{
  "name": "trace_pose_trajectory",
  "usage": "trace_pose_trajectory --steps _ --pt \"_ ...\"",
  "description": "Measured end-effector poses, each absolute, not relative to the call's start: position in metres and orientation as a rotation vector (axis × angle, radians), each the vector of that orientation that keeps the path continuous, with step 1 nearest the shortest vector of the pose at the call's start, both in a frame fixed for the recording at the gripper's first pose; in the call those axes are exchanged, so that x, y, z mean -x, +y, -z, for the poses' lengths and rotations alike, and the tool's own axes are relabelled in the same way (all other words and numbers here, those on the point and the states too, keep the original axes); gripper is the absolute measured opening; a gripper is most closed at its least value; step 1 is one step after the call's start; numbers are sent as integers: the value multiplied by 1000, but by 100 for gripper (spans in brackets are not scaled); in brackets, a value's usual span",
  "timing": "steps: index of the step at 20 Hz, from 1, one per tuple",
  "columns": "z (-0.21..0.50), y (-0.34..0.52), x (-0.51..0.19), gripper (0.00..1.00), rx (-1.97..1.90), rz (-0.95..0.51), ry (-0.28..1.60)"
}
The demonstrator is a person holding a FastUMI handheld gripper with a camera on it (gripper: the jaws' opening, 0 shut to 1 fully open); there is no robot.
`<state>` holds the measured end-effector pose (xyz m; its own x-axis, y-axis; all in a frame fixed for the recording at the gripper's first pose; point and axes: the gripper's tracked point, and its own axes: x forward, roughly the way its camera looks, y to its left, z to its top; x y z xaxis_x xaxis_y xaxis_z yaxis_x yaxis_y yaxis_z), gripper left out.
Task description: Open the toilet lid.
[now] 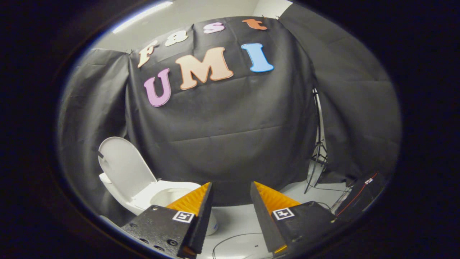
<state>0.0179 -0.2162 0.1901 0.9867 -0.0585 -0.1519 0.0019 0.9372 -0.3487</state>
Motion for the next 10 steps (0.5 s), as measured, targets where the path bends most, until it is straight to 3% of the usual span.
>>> trace_pose_trajectory --steps 4,10 --pt "-176 -217 -12 59 415 27 223" --pt "-176 -209 1 59 449 12 211"
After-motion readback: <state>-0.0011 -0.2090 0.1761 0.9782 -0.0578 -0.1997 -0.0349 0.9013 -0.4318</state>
